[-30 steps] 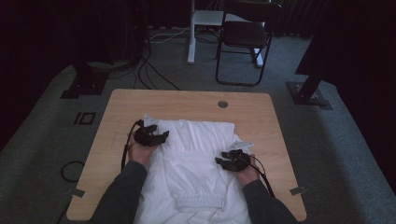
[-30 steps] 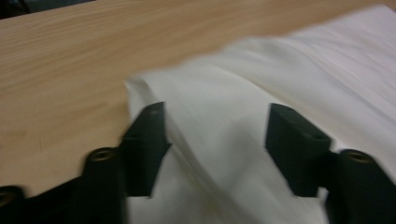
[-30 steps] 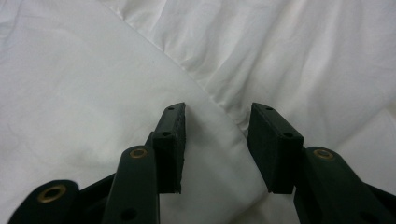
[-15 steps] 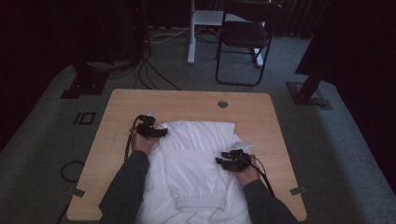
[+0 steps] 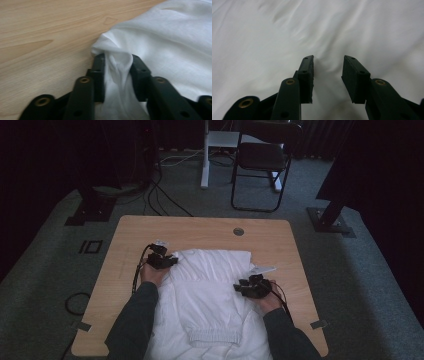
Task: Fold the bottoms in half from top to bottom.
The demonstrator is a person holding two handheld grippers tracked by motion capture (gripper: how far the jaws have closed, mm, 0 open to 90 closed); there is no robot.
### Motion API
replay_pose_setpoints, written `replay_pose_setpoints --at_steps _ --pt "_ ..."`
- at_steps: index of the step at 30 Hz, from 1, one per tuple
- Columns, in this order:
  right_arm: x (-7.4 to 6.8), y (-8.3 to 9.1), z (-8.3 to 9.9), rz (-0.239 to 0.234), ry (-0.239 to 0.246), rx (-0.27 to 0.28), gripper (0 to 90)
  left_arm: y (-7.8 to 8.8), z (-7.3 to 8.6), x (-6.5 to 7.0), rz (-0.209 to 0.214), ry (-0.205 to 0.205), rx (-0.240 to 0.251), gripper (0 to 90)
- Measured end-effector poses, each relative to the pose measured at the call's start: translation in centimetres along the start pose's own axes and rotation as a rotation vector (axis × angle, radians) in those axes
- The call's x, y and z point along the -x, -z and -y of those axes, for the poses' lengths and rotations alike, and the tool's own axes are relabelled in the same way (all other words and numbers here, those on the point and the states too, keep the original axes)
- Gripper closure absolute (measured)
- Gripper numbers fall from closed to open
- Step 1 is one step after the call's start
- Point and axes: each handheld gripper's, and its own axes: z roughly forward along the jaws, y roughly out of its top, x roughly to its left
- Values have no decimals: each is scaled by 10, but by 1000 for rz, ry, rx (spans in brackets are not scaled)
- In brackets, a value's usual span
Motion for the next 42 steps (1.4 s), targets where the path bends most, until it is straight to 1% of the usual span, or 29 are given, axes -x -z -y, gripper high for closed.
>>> replay_pose_setpoints --at_steps 1,2,3,4,5,6,8,10,12,13,16,20,22,24,25,26,27,29,30,31,32,33,34,35,36,37,40,41,42 --pt "10 9 -10 36 -15 34 610 0 0 0 14 3 0 760" --pt "10 9 -10 36 -15 34 610 0 0 0 14 3 0 776" --pt "24 19 -23 82 -37 68 605 0 0 0 11 -2 0 782" --pt "24 19 -23 82 -37 68 605 0 0 0 11 -2 0 784" --pt "40 23 -34 123 -79 87 560 0 0 1 6 -5 -1 784" --pt "40 23 -34 123 -79 87 560 0 0 1 6 -5 -1 784" --pt "65 22 -49 145 -164 116 493 0 0 1 9 -3 1 784" --pt "79 14 -57 152 -202 119 449 0 1 0 12 -2 3 783" --pt "84 8 -60 161 -209 100 418 0 1 0 14 1 4 781" --pt "92 -7 -64 173 -227 69 367 0 1 0 15 5 7 781" --pt "99 -29 -64 175 -261 12 297 0 2 -1 17 10 13 780" --pt "101 -44 -62 160 -280 -29 279 0 3 -2 24 15 17 780" --pt "99 -51 -60 159 -275 -56 315 0 3 -2 25 20 19 780" --pt "89 -53 -60 178 -224 -71 440 0 3 -2 26 26 21 780" --pt "85 -54 -60 174 -194 -76 476 0 3 -2 27 31 19 780" --pt "85 -54 -60 174 -194 -76 476 0 3 -2 27 31 19 780" --pt "78 -55 -61 191 -151 -101 610 0 3 -1 23 33 15 781" --pt "75 -53 -62 161 -163 -126 774 1 2 -1 28 41 11 792" --pt "75 -53 -62 161 -163 -126 774 1 2 -1 28 41 11 815" --pt "77 -51 -61 150 -182 -122 839 6 3 -6 63 71 19 842" --pt "77 -51 -61 150 -182 -122 839 6 3 -6 63 71 19 852" --pt "77 -42 -59 236 -166 -47 847 14 6 -19 180 162 77 857" --pt "77 -42 -59 236 -166 -47 847 14 6 -19 180 162 77 858" --pt "82 -34 -60 198 -215 7 846 22 8 -29 249 238 141 859" --pt "82 -34 -60 198 -215 7 846 22 8 -29 249 238 141 861" --pt "84 -31 -60 170 -217 17 844 27 6 -32 266 251 161 862" --pt "85 -33 -59 166 -230 21 842 29 4 -31 272 255 174 861" --pt "85 -34 -59 167 -232 22 842 30 2 -29 246 244 173 861" --pt "86 -34 -59 160 -230 29 841 30 2 -29 246 244 173 860"
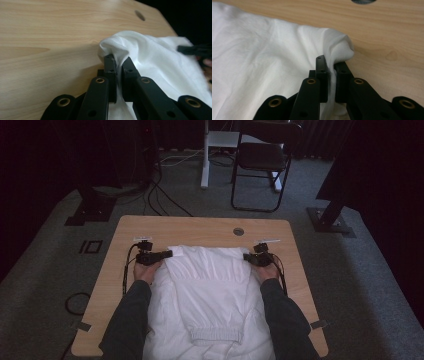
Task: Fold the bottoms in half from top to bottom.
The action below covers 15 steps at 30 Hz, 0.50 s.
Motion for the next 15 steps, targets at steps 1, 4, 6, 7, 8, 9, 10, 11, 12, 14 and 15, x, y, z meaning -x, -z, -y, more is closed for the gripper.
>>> replay_pose_setpoints --at_steps 1,4,6,7,8,9,10,11,12,14,15 --pt "0 1 -1 -5 -2 7 840 0 -3 2 -17 -6 0 861" --pt "1 5 -6 -19 0 36 839 2 -8 4 -20 -14 10 860" --pt "0 11 -13 -20 3 65 838 7 -19 9 -17 -23 38 860" --pt "-1 17 -21 -14 13 88 838 12 -30 15 -26 -45 56 860" --pt "-1 17 -21 -14 13 88 838 12 -30 15 -26 -45 56 860" --pt "-3 25 -30 -9 28 119 838 18 -40 20 -25 -56 77 860" --pt "-4 29 -35 -6 37 135 839 18 -40 20 -25 -56 77 860" --pt "-5 35 -41 -1 47 160 838 26 -53 28 -21 -73 112 862" --pt "-5 35 -41 -1 47 160 838 26 -53 28 -21 -73 112 864" --pt "-6 46 -51 5 60 200 838 33 -62 35 -13 -90 133 864" --pt "-8 58 -59 -5 97 255 836 42 -68 42 5 -106 169 864"
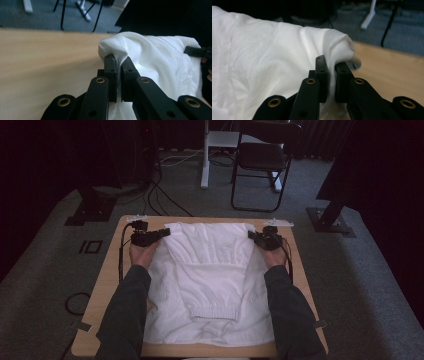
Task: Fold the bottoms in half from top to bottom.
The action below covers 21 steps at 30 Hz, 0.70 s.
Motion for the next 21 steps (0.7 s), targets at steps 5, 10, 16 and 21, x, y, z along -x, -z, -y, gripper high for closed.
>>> replay_pose_setpoints --at_steps 5,10,16,21 --pt "-6 18 -6 -22 62 32 835 13 2 10 10 -48 0 864" --pt "-16 47 11 -75 111 50 834 43 23 27 85 -112 32 864" --pt "-30 79 33 -122 158 57 831 66 46 40 116 -153 24 865" --pt "-35 89 46 -150 143 61 830 82 70 49 120 -171 0 864"
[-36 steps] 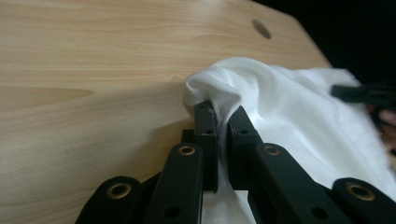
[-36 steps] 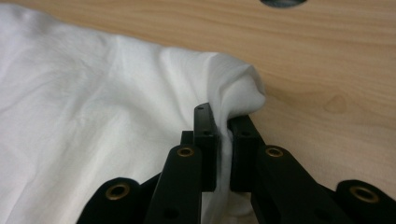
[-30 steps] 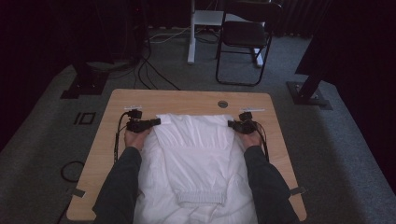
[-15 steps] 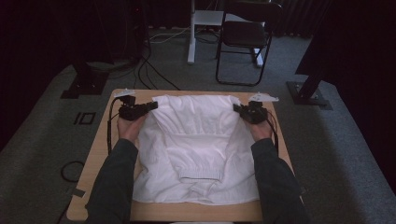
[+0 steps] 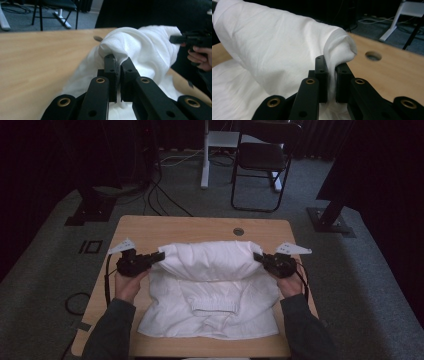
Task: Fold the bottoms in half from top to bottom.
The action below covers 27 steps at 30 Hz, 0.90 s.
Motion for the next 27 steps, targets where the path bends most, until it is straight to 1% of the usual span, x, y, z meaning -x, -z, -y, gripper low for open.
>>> replay_pose_setpoints --at_steps 1,2,3,5,6,7,8,9,11,12,13,14,15,16,17,18,19,20,21,22,23,24,25,26,27 --pt "-4 3 7 -6 0 -10 830 6 11 5 2 -10 -13 864" --pt "-13 7 25 -22 -6 -33 829 12 24 9 0 -4 -25 867" --pt "-16 9 32 -32 -17 -40 829 14 30 11 3 1 -28 868" --pt "-22 12 45 -41 -27 -61 829 15 46 14 -2 9 -66 868" --pt "-22 12 45 -41 -27 -61 829 15 46 14 -2 9 -66 868" --pt "-30 13 65 -55 -36 -110 828 15 59 16 -3 18 -99 868" --pt "-30 13 65 -55 -36 -110 828 14 67 17 -3 26 -122 868" --pt "-34 13 81 -67 -59 -149 826 9 84 19 -21 31 -185 869" --pt "-38 11 95 -73 -59 -191 824 1 99 21 -47 11 -262 869" --pt "-38 11 95 -73 -59 -191 824 1 99 21 -47 11 -262 869" --pt "-40 5 106 -86 -67 -230 823 -9 109 22 -84 -19 -326 869" --pt "-40 5 106 -86 -67 -230 823 -9 109 22 -84 -19 -326 870" --pt "-41 2 110 -82 -59 -247 822 -14 112 23 -99 -38 -343 870" --pt "-42 -3 112 -76 -48 -268 821 -19 113 23 -110 -48 -356 870" --pt "-43 -11 114 -64 -37 -298 821 -25 114 23 -125 -56 -357 871" --pt "-44 -14 114 -58 -34 -305 821 -25 114 23 -125 -56 -357 872" --pt "-43 -16 114 -53 -26 -307 820 -29 111 21 -142 -65 -360 872" --pt "-43 -16 114 -53 -26 -307 820 -29 111 21 -142 -65 -360 872" --pt "-41 -20 111 -47 -38 -316 819 -34 108 18 -157 -61 -355 872" --pt "-39 -22 110 -39 -34 -318 819 -34 108 18 -157 -61 -355 872" --pt "-37 -25 109 -30 -30 -315 819 -40 104 15 -173 -68 -356 872" --pt "-35 -28 108 -21 -31 -315 819 -40 104 15 -173 -68 -356 872" --pt "-33 -31 107 -13 -32 -313 819 -47 99 13 -195 -77 -359 872" --pt "-31 -34 105 -4 -35 -314 819 -47 99 13 -195 -77 -359 872" --pt "-28 -37 103 4 -31 -315 819 -53 95 8 -210 -73 -355 872"
